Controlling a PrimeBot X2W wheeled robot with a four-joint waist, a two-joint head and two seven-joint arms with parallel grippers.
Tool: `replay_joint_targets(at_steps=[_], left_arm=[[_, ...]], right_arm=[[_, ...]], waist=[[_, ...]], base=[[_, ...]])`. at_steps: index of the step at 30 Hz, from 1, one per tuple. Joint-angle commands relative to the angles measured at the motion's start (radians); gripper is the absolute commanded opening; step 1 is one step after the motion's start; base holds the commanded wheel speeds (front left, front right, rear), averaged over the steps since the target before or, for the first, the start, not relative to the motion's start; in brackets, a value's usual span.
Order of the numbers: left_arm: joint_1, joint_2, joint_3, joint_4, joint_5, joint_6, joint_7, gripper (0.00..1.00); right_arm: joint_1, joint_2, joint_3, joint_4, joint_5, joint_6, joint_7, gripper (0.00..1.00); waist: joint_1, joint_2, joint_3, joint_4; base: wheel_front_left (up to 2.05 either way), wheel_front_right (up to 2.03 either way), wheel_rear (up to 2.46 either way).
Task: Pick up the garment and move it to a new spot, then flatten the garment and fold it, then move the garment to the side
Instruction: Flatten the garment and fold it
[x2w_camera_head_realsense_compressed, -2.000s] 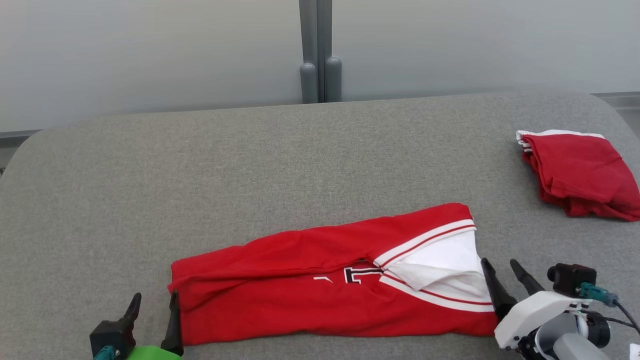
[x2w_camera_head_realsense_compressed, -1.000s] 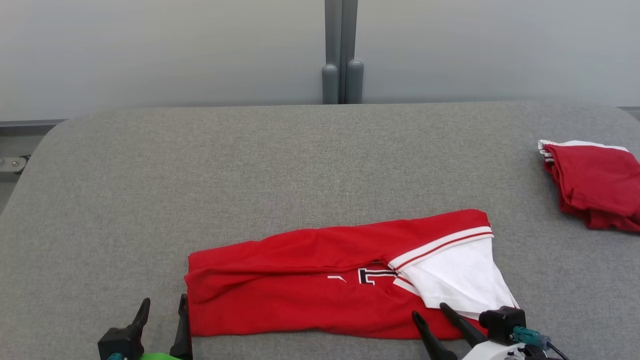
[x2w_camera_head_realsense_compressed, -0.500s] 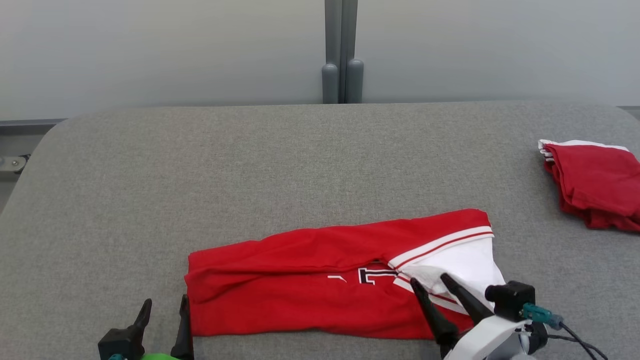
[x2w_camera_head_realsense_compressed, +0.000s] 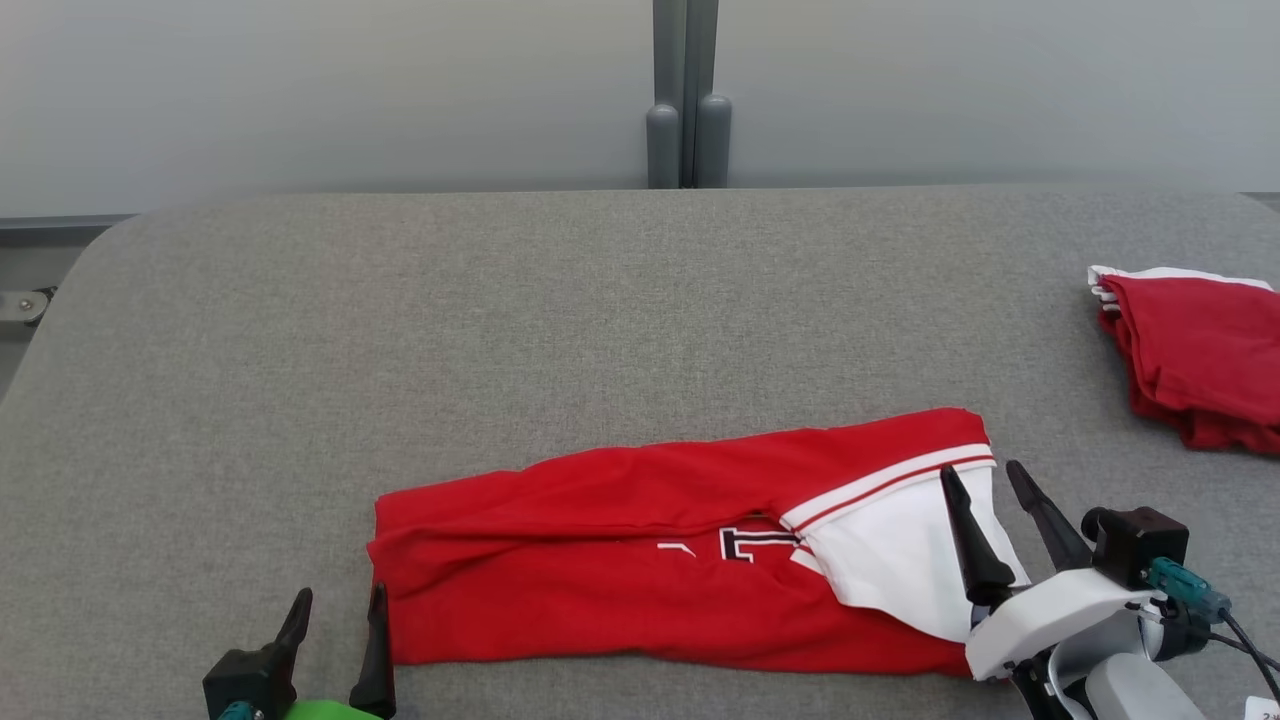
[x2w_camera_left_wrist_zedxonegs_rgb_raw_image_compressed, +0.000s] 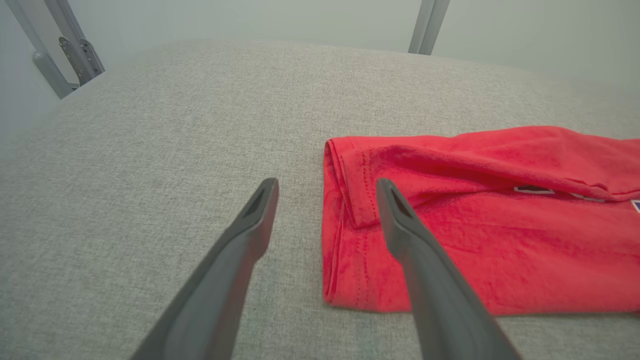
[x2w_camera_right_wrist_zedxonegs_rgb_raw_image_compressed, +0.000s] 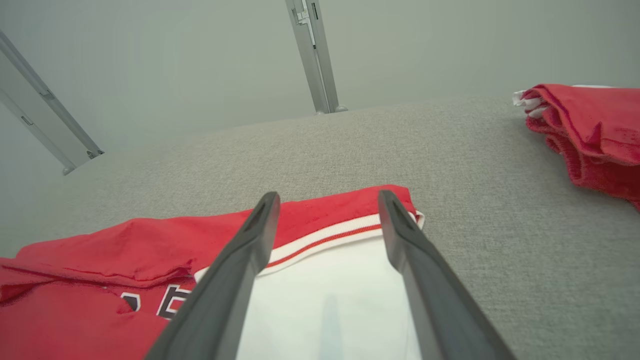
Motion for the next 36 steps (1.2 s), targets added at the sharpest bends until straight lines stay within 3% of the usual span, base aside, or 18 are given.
replay_joint_targets(at_steps=[1, 13, 16, 25, 26, 27, 29, 33, 36], left_arm=[[-0.016, 0.002, -0.001, -0.001, -0.002, -0.003, 0.000, 1.00], [-0.043, 0.002, -0.024, 0.002, 0.005, -0.003, 0.001, 1.00], [-0.047, 0.002, -0.029, 0.003, 0.004, -0.003, 0.001, 1.00], [-0.048, 0.002, -0.027, -0.001, 0.010, -0.003, 0.001, 1.00], [-0.048, 0.002, -0.025, -0.002, 0.009, -0.003, 0.001, 1.00], [-0.048, 0.002, -0.025, -0.003, 0.009, -0.003, 0.001, 1.00], [-0.048, 0.002, -0.026, -0.006, 0.007, -0.003, 0.001, 1.00], [-0.050, 0.002, -0.030, -0.008, -0.003, -0.003, 0.001, 1.00], [-0.053, 0.002, -0.029, -0.011, -0.006, -0.002, 0.001, 1.00]], right_arm=[[-0.008, 0.007, -0.024, 0.030, -0.015, 0.000, -0.004, 1.00], [-0.080, 0.051, -0.143, 0.337, -0.062, 0.000, -0.003, 1.00], [-0.103, 0.074, -0.093, 0.414, 0.009, 0.000, 0.001, 1.00], [-0.148, 0.060, 0.023, 0.556, 0.112, 0.000, 0.010, 1.00], [-0.151, 0.059, 0.043, 0.562, 0.118, 0.000, 0.012, 0.96], [-0.155, 0.060, 0.061, 0.563, 0.129, 0.001, 0.011, 0.50], [-0.160, 0.065, 0.101, 0.562, 0.154, 0.003, 0.011, 0.00], [-0.176, 0.038, 0.143, 0.560, 0.193, 0.001, 0.008, 0.00], [-0.199, -0.003, 0.110, 0.548, 0.208, -0.002, 0.003, 0.00]], waist=[[0.0000, -0.0001, 0.004, 0.003], [0.0000, -0.0001, 0.045, 0.027], [0.0000, -0.0001, 0.047, 0.033], [0.0000, -0.0001, 0.049, 0.040], [0.0000, -0.0001, 0.049, 0.040], [0.0000, -0.0001, 0.049, 0.040], [0.0000, -0.0001, 0.050, 0.038], [0.0000, -0.0001, 0.047, 0.035], [0.0000, -0.0001, 0.045, 0.031]], base=[[0.00, 0.00, 0.00], [0.00, 0.00, 0.00], [0.00, 0.00, 0.00], [0.00, 0.00, 0.00], [0.00, 0.00, 0.00], [0.00, 0.00, 0.00], [0.00, 0.00, 0.00], [0.00, 0.00, 0.00], [0.00, 0.00, 0.00]])
